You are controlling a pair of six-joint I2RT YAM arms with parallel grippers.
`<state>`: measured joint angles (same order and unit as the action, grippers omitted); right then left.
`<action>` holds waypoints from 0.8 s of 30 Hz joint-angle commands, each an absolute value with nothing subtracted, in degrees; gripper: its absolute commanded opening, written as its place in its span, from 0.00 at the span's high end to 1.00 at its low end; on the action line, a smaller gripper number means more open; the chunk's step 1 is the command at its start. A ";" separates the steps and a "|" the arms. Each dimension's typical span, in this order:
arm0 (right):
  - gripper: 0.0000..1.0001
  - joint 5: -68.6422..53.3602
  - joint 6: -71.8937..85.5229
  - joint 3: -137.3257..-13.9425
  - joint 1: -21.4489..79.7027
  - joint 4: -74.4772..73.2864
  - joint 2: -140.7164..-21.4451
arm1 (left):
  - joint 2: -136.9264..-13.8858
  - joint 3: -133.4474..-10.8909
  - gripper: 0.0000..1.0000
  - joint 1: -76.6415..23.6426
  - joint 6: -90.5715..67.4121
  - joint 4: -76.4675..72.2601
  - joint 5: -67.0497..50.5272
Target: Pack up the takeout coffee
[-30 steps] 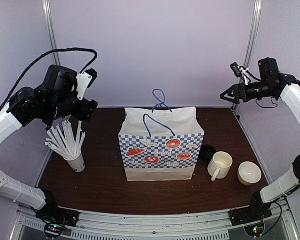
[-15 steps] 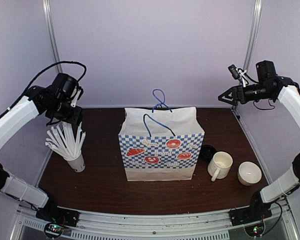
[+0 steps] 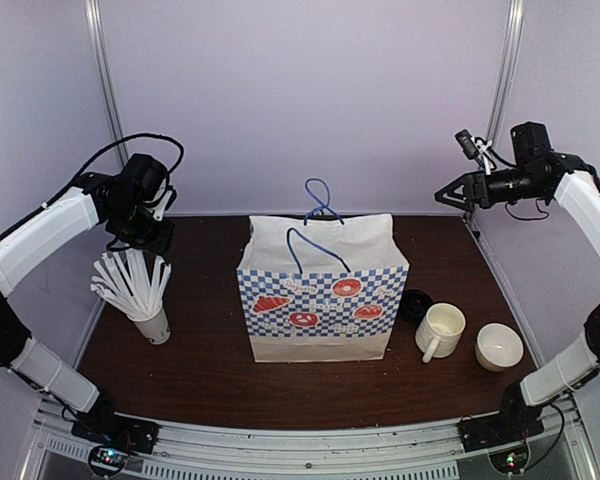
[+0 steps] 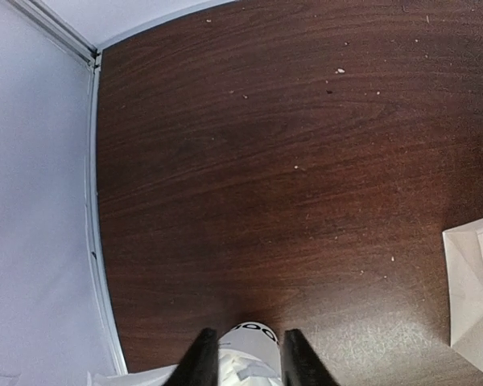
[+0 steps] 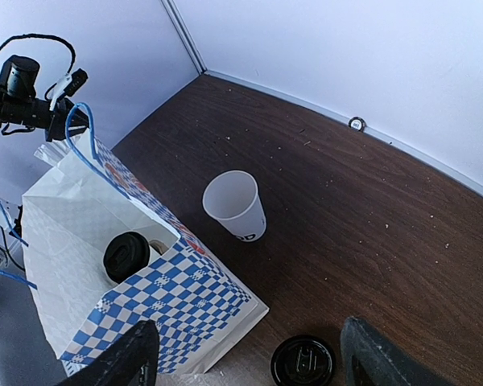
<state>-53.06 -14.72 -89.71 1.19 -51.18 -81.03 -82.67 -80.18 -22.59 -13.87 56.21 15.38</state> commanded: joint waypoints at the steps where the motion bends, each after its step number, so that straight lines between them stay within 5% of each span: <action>1: 0.19 -54.38 -14.71 -90.19 0.88 -50.71 -82.62 | -82.73 -81.06 0.79 -22.32 -14.20 55.35 12.64; 6: 0.20 -54.57 -14.55 -90.74 0.91 -50.72 -83.46 | -80.66 -82.17 1.00 -22.32 -14.11 57.88 11.83; 24: 0.20 -52.96 -16.31 -94.81 0.92 -53.96 -85.29 | -73.93 -101.50 1.00 -22.32 -12.17 68.59 6.25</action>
<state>-53.95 -14.87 -91.35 1.19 -51.90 -84.90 -74.67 -95.61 -22.59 -13.21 65.76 10.39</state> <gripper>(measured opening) 0.801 0.008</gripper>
